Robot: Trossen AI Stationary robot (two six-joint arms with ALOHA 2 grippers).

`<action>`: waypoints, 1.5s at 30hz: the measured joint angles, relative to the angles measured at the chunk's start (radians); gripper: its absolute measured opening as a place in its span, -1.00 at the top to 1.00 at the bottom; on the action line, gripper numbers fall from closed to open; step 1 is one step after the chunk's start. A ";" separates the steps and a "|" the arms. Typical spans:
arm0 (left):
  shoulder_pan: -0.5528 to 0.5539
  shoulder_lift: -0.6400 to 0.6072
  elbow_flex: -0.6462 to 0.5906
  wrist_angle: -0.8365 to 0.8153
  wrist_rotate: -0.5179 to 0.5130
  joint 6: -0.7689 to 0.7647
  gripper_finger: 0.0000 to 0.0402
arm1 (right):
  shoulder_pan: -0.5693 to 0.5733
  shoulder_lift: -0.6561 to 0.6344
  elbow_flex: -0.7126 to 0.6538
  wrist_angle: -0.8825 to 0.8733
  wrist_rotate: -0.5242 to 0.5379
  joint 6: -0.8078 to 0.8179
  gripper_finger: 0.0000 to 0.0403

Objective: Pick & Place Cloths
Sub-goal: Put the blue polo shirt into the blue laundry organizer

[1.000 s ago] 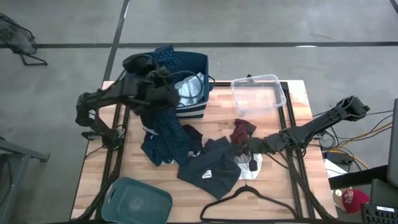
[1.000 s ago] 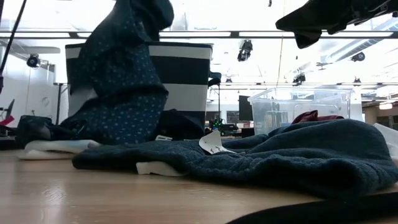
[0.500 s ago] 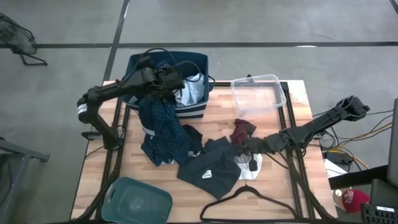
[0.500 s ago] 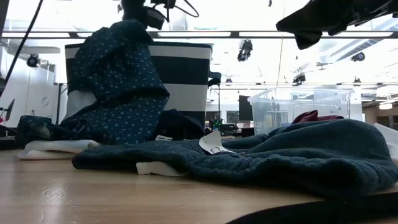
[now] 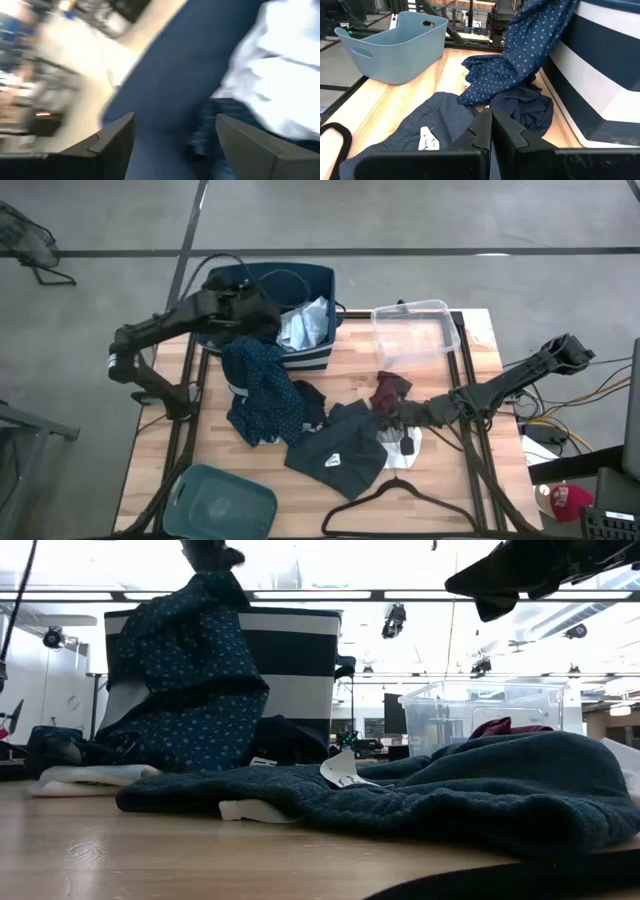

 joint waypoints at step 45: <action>-0.776 -0.056 -0.899 0.310 -0.118 -1.135 -0.42 | 0.000 0.000 -0.024 0.053 0.002 0.015 0.96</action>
